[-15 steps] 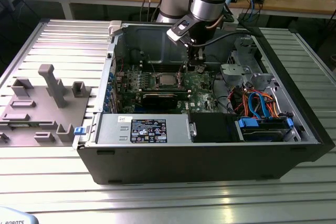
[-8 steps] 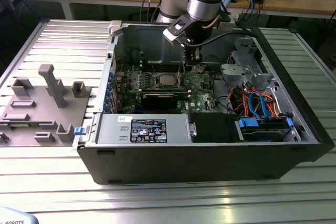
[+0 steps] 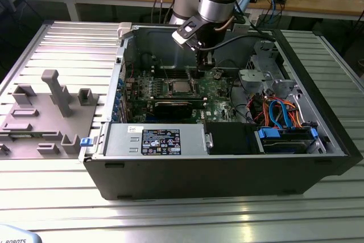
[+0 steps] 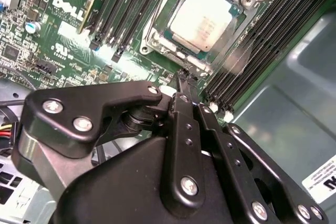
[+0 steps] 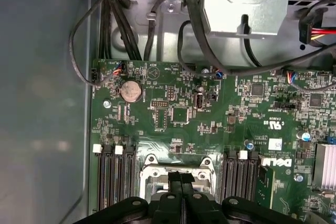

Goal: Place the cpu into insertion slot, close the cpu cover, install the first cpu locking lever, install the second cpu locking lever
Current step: 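Close the cpu cover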

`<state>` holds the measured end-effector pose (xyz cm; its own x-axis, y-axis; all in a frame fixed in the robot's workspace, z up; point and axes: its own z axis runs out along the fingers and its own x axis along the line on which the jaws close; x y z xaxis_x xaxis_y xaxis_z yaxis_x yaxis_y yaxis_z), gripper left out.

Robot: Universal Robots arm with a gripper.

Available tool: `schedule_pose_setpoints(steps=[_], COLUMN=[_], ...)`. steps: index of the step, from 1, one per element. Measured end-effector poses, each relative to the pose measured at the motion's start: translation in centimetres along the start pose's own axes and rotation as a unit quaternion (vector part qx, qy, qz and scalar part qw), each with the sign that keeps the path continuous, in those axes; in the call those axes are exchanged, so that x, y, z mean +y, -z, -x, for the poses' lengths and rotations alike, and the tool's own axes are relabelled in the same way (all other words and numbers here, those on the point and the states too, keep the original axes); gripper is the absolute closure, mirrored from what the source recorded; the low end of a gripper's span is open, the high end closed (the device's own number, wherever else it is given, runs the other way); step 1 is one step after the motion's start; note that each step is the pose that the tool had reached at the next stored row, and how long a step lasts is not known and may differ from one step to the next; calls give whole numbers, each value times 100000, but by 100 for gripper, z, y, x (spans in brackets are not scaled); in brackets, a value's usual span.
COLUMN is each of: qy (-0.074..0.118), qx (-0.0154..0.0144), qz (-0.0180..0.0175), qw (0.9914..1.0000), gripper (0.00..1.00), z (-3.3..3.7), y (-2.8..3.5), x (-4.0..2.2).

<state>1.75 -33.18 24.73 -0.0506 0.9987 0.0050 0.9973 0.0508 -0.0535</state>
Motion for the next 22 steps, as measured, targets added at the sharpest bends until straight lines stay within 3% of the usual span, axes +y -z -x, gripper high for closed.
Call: schedule_pose_setpoints(steps=[5, 15, 22], qy=[0, -3, -3], qx=[0, -3, -6], qz=[0, -3, -5], qw=[100000, 100000, 100000], gripper=[89, 89, 89], z=[-3, -12, -15], y=[-3, -12, -17], x=[-52, -225, -298])
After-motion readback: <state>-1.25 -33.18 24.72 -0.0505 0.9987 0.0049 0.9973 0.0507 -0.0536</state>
